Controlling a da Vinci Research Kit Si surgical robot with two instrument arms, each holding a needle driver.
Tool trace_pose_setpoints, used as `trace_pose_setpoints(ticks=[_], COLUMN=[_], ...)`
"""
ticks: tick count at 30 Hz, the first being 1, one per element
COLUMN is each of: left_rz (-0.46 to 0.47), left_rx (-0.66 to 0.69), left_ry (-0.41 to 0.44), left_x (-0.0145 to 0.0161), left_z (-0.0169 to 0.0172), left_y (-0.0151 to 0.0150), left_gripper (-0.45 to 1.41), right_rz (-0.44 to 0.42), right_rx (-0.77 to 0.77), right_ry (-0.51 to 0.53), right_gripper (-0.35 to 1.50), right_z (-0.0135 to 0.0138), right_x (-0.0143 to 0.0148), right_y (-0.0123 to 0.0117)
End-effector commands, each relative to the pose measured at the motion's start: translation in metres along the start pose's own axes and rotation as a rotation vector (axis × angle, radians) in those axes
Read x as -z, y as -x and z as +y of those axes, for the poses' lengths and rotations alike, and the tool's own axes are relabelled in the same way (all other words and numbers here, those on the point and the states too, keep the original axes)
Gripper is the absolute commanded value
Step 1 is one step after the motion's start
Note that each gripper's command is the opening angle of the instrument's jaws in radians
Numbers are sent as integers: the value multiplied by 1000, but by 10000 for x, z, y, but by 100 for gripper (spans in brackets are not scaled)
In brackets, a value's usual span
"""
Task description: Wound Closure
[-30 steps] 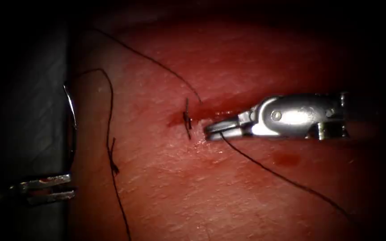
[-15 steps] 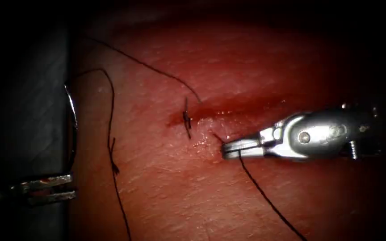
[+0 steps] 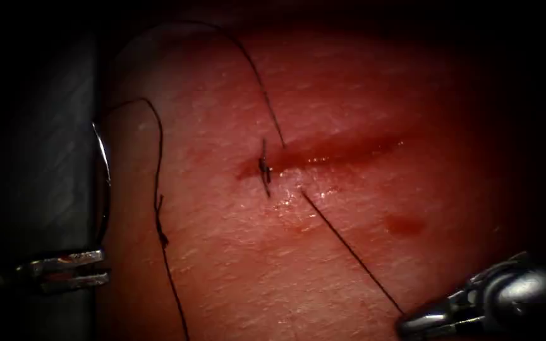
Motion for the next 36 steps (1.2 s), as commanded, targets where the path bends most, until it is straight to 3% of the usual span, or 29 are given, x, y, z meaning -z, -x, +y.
trace_pose_setpoints(ticks=[1, 5, 9, 12, 14, 18, 28, 31, 36], left_rz=[1, 0, 0, 0, 0, 0, 1, 1, 1], left_rx=[2, 2, 1, 1, 1, 1, 1, 1, 1], left_ry=[1, 1, 1, 1, 1, 1, 3, 3, 3], left_x=[-6, -6, -5, -4, -4, -4, -1, -1, -1], left_z=[5, 5, 5, 5, 5, 5, 5, 5, 5], left_y=[5, 5, 4, 4, 4, 4, 5, 5, 5], left_gripper=[-45, -45, -45, -45, -45, -45, -45, -45, -45], right_rz=[12, 35, 46, 111, 134, 137, 125, 121, 175], right_rx=[3, 12, 5, -36, -52, -83, -89, -89, -107], right_ry=[-17, -71, -82, -22, 37, 94, 121, 128, 150], right_gripper=[-35, -35, -35, 22, 73, 99, 101, 118, 115], right_z=[-17, -30, -19, 13, 34, 70, 113, 120, 126], right_x=[-10, -14, -15, -2, 6, 13, 0, -10, 5], right_y=[-1, -8, -10, 0, 10, 34, 86, 90, 77])
